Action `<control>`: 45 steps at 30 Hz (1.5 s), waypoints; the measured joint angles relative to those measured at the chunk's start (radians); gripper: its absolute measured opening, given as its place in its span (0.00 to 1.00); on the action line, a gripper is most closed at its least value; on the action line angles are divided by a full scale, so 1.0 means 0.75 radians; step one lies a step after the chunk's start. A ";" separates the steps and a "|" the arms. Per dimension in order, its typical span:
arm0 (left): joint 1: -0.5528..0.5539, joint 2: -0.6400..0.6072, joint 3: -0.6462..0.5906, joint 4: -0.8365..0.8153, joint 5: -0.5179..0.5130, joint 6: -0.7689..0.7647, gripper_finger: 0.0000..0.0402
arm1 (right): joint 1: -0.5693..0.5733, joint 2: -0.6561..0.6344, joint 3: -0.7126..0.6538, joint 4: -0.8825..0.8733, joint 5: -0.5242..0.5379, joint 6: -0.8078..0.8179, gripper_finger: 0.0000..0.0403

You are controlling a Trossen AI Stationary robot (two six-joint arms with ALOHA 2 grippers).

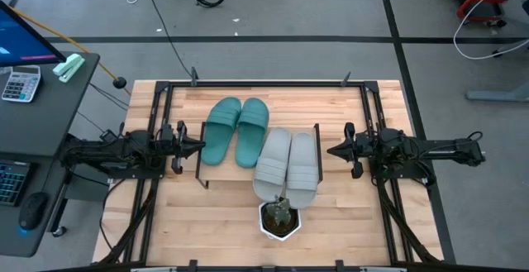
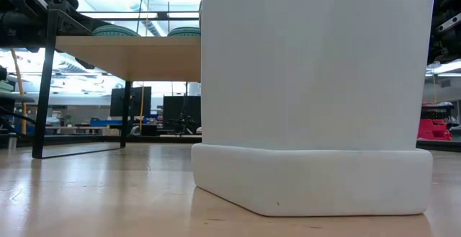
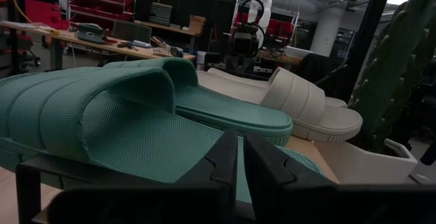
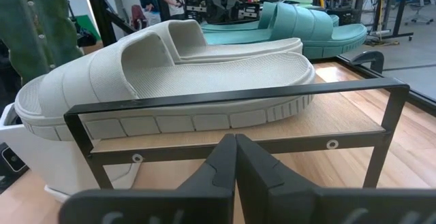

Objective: Pick and place slides into the shelf
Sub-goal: Return to Home Position

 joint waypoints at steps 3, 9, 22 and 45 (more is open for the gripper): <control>0.000 0.000 0.000 0.000 0.000 0.001 0.09 | 0.000 0.001 0.000 0.000 0.000 0.000 0.03; 0.000 0.000 0.000 0.000 0.000 0.000 0.08 | 0.000 0.000 0.000 0.000 0.000 0.000 0.03; 0.000 0.000 0.000 0.000 -0.001 0.000 0.07 | 0.000 0.001 0.000 0.000 0.000 0.000 0.03; 0.000 0.000 0.000 0.000 0.000 0.000 0.08 | 0.000 0.000 0.000 0.000 0.000 0.000 0.03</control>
